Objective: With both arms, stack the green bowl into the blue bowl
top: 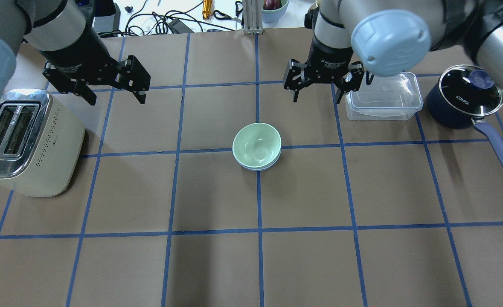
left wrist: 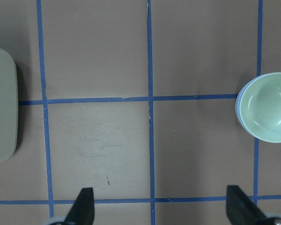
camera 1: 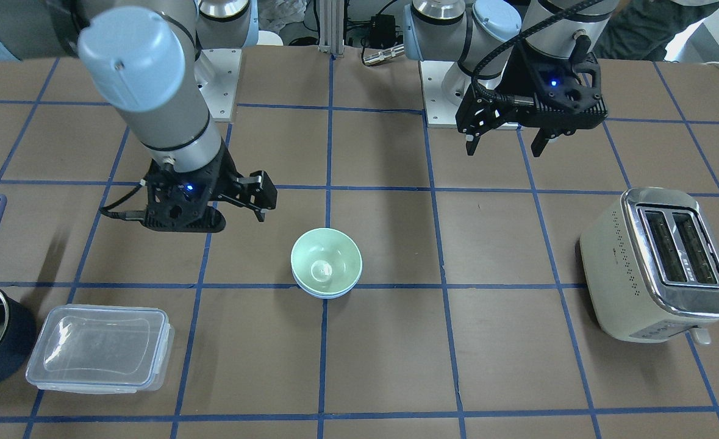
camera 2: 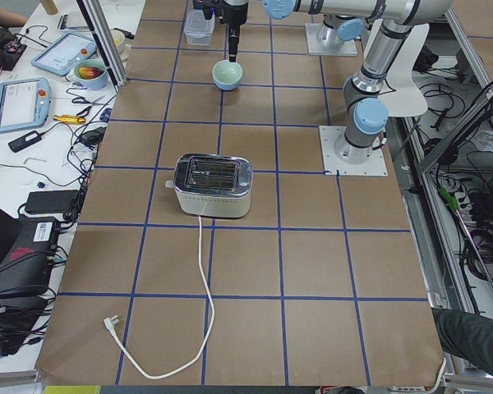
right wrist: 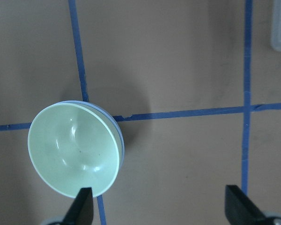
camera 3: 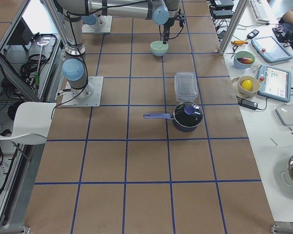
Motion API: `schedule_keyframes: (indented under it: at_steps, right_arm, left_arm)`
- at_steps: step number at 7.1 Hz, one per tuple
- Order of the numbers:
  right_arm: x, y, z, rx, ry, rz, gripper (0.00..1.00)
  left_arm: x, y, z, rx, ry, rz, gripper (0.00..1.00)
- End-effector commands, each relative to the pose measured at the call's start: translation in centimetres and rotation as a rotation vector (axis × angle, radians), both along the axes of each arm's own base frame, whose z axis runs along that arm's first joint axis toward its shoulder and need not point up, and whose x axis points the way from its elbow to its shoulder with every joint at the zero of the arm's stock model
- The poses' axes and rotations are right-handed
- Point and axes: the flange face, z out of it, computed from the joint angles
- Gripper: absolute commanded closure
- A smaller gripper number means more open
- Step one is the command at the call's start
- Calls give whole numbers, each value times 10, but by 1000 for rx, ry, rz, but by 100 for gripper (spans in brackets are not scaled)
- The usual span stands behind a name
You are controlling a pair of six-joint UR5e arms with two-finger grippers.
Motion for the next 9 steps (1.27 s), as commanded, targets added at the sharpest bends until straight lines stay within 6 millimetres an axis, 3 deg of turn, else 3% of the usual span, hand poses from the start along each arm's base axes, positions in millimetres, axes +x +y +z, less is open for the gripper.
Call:
schedule_keyframes:
  at_steps: [1, 2, 3, 9]
  right_arm:
    - [-54, 22, 52, -13, -1, 121, 0]
    - [-68, 34, 67, -12, -2, 118, 0]
    - [-68, 39, 71, -10, 2, 112, 0]
    - [-72, 42, 68, -3, 29, 115, 0]
  left_arm:
    - [0, -1, -1, 2, 0, 0, 0]
    - [0, -1, -2, 4, 0, 0, 0]
    - [0, -1, -2, 4, 0, 0, 0]
    - [-1, 0, -1, 2, -1, -1, 0]
